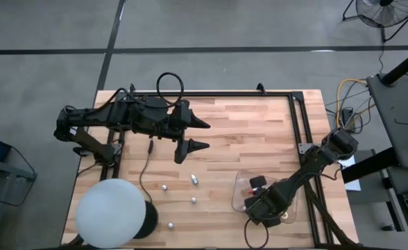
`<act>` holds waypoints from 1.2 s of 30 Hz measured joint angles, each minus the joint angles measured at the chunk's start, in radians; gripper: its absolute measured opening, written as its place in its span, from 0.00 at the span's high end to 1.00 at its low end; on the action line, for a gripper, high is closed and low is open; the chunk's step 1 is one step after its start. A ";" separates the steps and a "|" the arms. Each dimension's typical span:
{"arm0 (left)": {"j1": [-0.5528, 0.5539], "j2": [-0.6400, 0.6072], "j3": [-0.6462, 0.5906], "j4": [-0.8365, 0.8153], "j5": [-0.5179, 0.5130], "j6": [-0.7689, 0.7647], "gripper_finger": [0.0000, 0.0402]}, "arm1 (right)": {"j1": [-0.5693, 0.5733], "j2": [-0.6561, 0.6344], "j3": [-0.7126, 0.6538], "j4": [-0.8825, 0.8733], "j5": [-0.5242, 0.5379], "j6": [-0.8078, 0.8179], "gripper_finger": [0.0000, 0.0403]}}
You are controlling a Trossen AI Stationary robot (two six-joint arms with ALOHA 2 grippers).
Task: Pick & Place food coloring
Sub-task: Put the black food color into the transparent bin
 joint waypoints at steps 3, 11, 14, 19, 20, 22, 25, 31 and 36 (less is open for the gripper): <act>0.001 0.000 0.000 0.000 0.000 -0.001 0.28 | 0.002 -0.014 0.003 -0.012 0.000 0.020 0.67; 0.005 0.000 0.001 -0.111 -0.098 -0.078 0.28 | 0.003 -0.030 0.129 -0.177 0.062 0.063 0.56; 0.015 0.000 0.001 -0.165 -0.167 -0.152 0.28 | 0.003 -0.030 0.197 -0.232 0.107 0.080 0.53; 0.061 0.001 0.001 -0.228 -0.189 -0.312 0.28 | 0.003 -0.039 0.306 -0.325 0.219 0.126 0.48; 0.077 0.001 0.001 -0.236 -0.188 -0.353 0.28 | 0.002 -0.044 0.326 -0.344 0.242 0.145 0.47; 0.109 0.001 0.001 -0.253 -0.180 -0.436 0.28 | 0.002 -0.061 0.360 -0.390 0.288 0.186 0.45; 0.166 0.001 0.001 -0.284 -0.122 -0.541 0.28 | 0.000 -0.097 0.391 -0.442 0.348 0.236 0.43; 0.305 0.028 0.001 -0.369 0.020 -0.701 0.28 | -0.006 -0.194 0.395 -0.472 0.381 0.265 0.37; 0.376 0.061 0.001 -0.448 0.045 -0.740 0.28 | -0.007 -0.251 0.390 -0.469 0.415 0.312 0.35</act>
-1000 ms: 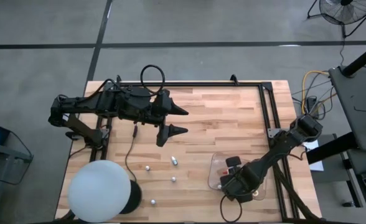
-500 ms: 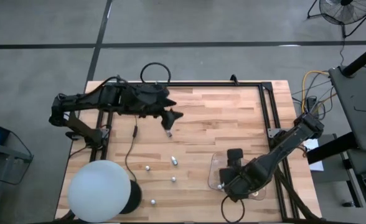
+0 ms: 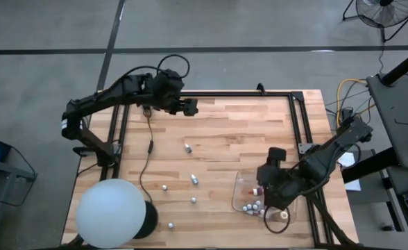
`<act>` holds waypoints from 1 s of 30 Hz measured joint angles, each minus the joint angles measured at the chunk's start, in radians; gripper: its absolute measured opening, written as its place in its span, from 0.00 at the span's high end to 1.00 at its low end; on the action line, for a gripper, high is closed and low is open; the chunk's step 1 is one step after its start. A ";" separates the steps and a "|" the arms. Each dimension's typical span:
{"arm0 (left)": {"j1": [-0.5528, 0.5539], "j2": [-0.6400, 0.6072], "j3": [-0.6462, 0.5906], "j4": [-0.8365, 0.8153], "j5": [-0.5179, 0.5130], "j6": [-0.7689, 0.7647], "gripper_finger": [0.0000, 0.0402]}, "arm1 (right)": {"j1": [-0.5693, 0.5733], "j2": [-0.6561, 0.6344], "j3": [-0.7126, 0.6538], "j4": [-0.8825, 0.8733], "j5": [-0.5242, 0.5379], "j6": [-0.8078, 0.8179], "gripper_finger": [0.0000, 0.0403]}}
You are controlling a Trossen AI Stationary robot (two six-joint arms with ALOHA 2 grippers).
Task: Pick & Place food coloring
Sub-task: Put the black food color into the transparent bin
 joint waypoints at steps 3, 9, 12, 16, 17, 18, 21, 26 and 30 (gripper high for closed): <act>0.021 0.023 -0.001 -0.085 -0.030 -0.074 0.28 | 0.000 -0.023 -0.004 0.000 0.017 0.023 0.35; 0.031 0.062 -0.004 -0.205 -0.056 -0.238 0.28 | -0.002 -0.032 -0.007 0.011 0.066 0.000 0.35; 0.022 0.075 -0.044 -0.207 -0.068 -0.320 0.28 | -0.012 -0.026 -0.007 0.027 0.099 -0.016 0.35; 0.003 0.076 -0.154 -0.195 -0.050 -0.474 0.28 | -0.039 -0.016 -0.008 0.033 0.103 0.011 0.36; -0.002 0.076 -0.188 -0.189 -0.031 -0.514 0.28 | -0.047 -0.015 -0.008 0.033 0.106 0.021 0.36; -0.007 0.076 -0.221 -0.181 -0.014 -0.545 0.28 | -0.053 -0.014 -0.008 0.032 0.117 0.031 0.36; -0.029 0.074 -0.308 -0.137 0.004 -0.623 0.28 | -0.066 -0.014 -0.008 0.034 0.159 0.056 0.37; -0.071 0.073 -0.473 0.110 0.004 -0.756 0.28 | -0.090 -0.014 -0.008 0.037 0.198 0.054 0.38; -0.094 0.073 -0.610 0.358 0.003 -0.873 0.28 | -0.109 -0.014 -0.008 0.044 0.200 0.052 0.38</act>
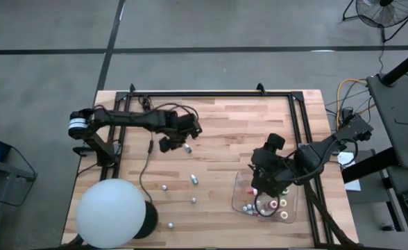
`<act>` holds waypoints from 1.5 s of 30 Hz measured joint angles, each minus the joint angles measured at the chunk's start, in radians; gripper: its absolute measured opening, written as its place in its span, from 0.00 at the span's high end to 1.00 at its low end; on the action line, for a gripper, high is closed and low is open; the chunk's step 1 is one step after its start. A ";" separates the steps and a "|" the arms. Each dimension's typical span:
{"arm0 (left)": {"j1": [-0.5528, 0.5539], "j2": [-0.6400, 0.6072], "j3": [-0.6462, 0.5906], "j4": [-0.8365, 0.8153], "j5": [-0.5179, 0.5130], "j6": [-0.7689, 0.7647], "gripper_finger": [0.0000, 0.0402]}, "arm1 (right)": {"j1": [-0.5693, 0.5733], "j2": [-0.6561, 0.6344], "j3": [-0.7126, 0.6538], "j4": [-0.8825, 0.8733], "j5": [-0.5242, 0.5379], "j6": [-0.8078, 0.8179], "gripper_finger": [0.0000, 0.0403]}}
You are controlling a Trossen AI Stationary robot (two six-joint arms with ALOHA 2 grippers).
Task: Pick & Place food coloring
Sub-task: Put the black food color into the transparent bin
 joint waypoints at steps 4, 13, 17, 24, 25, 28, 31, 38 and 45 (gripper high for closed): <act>-0.019 0.000 -0.099 0.163 0.000 -0.096 0.28 | -0.007 0.000 0.000 0.009 0.000 -0.005 0.36; -0.047 0.034 -0.146 0.194 -0.019 -0.168 0.28 | -0.007 0.000 -0.001 0.025 0.000 -0.004 0.38; -0.046 0.067 -0.146 0.207 -0.023 -0.195 0.28 | -0.007 0.000 -0.006 0.044 -0.001 -0.003 0.38; -0.046 0.127 -0.146 0.213 -0.027 -0.221 0.28 | -0.007 0.000 -0.013 0.044 -0.002 -0.002 0.37; -0.046 0.133 -0.146 0.216 -0.027 -0.222 0.28 | -0.007 0.000 -0.013 0.045 -0.002 -0.002 0.37; -0.045 0.160 -0.140 0.231 -0.027 -0.222 0.28 | -0.007 0.001 -0.015 0.045 -0.002 -0.003 0.37; -0.045 0.186 -0.125 0.223 -0.026 -0.217 0.28 | -0.007 0.001 -0.016 0.046 -0.003 -0.004 0.39; -0.033 0.217 -0.098 0.199 -0.017 -0.194 0.28 | -0.005 0.001 -0.018 0.045 -0.005 -0.004 0.40; -0.022 0.220 -0.099 0.205 -0.022 -0.167 0.28 | 0.001 0.001 -0.023 0.046 -0.007 -0.004 0.40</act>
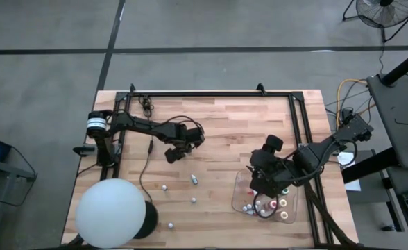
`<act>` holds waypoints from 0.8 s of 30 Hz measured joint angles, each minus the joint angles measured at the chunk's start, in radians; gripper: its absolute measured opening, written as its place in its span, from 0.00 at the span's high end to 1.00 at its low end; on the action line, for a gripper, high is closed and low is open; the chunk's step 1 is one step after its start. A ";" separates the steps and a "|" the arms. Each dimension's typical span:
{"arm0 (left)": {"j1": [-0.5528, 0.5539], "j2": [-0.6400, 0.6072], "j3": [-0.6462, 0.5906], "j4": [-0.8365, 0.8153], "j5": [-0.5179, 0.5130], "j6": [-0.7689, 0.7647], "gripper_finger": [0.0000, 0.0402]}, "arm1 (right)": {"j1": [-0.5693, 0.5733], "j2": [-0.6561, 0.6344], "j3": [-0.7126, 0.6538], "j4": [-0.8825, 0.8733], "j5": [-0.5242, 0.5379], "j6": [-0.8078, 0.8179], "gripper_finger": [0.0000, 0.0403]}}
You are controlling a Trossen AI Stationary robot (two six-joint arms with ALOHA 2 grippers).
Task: Pick & Place food coloring
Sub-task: Put the black food color into the transparent bin
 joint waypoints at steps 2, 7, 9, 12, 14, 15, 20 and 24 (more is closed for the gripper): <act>0.003 0.001 0.002 0.001 0.001 0.013 0.28 | 0.001 0.000 -0.001 0.000 0.000 0.000 0.40; 0.004 0.003 0.014 -0.001 -0.011 0.019 0.28 | 0.001 0.000 -0.007 0.004 0.001 0.000 0.40; 0.005 0.004 0.020 0.004 -0.018 0.022 0.28 | 0.001 0.000 -0.008 0.009 0.003 0.000 0.40; 0.008 0.005 0.023 0.012 -0.026 0.024 0.28 | 0.001 0.000 -0.011 0.014 0.003 0.000 0.40; 0.008 0.005 0.023 0.016 -0.032 0.026 0.28 | 0.001 0.000 -0.012 0.016 0.003 0.000 0.40; 0.008 0.005 0.023 0.016 -0.032 0.031 0.28 | 0.001 0.000 -0.012 0.017 0.003 0.000 0.41; 0.009 0.005 0.023 0.018 -0.032 0.042 0.28 | 0.001 0.000 -0.014 0.019 0.003 0.001 0.41; 0.010 0.005 0.023 0.017 -0.026 0.023 0.28 | 0.001 0.000 -0.016 0.024 0.003 0.002 0.40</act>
